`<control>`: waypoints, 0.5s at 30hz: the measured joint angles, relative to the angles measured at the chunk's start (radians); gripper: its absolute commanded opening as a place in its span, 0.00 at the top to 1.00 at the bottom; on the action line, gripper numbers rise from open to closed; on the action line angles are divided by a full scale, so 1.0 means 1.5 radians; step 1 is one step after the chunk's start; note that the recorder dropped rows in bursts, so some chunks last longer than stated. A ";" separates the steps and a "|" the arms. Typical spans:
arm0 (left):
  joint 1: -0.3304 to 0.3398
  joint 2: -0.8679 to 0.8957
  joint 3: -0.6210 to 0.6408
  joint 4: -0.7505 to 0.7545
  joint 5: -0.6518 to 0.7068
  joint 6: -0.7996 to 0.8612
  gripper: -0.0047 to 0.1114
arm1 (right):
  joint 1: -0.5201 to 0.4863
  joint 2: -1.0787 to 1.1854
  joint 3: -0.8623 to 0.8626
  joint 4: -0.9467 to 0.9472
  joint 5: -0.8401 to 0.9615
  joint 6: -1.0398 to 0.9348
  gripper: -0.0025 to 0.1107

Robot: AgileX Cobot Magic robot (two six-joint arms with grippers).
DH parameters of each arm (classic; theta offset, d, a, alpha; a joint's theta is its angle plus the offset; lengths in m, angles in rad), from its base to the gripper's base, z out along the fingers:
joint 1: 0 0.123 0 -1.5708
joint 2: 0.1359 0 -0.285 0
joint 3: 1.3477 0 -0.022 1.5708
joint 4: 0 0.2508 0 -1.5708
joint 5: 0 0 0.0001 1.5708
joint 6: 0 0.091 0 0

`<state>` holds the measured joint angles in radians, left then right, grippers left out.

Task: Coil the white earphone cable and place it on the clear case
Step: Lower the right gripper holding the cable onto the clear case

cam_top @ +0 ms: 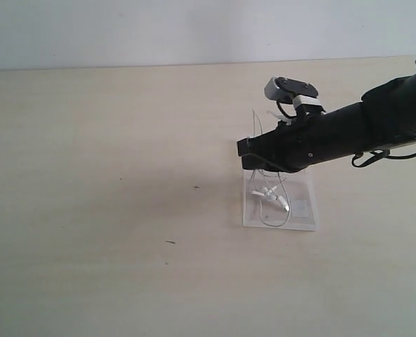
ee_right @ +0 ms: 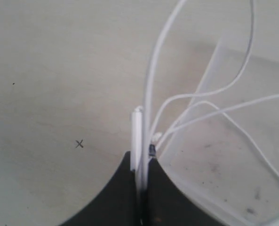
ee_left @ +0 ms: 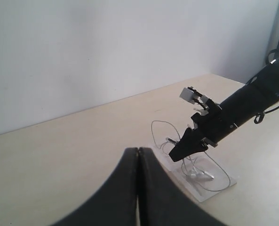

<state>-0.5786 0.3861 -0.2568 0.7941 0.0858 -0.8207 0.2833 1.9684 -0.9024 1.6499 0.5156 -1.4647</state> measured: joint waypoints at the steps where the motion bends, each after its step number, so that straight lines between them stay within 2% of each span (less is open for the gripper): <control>1: 0.000 0.000 0.001 0.000 0.000 0.000 0.96 | 0.000 0.001 0.000 -0.003 0.000 0.000 0.98; 7: 0.000 0.000 0.012 0.000 0.000 0.000 0.96 | 0.000 0.002 -0.003 -0.026 0.000 0.029 0.95; 11: 0.000 0.000 0.012 0.003 -0.003 0.000 0.96 | 0.000 0.002 -0.003 -0.041 0.001 0.049 0.81; 15: 0.000 0.000 0.012 0.005 -0.003 0.000 0.96 | 0.000 0.002 -0.005 -0.073 -0.005 0.087 0.61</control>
<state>-0.5786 0.3861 -0.2383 0.8012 0.0817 -0.8207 0.2833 1.9711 -0.9094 1.5404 0.5085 -1.3339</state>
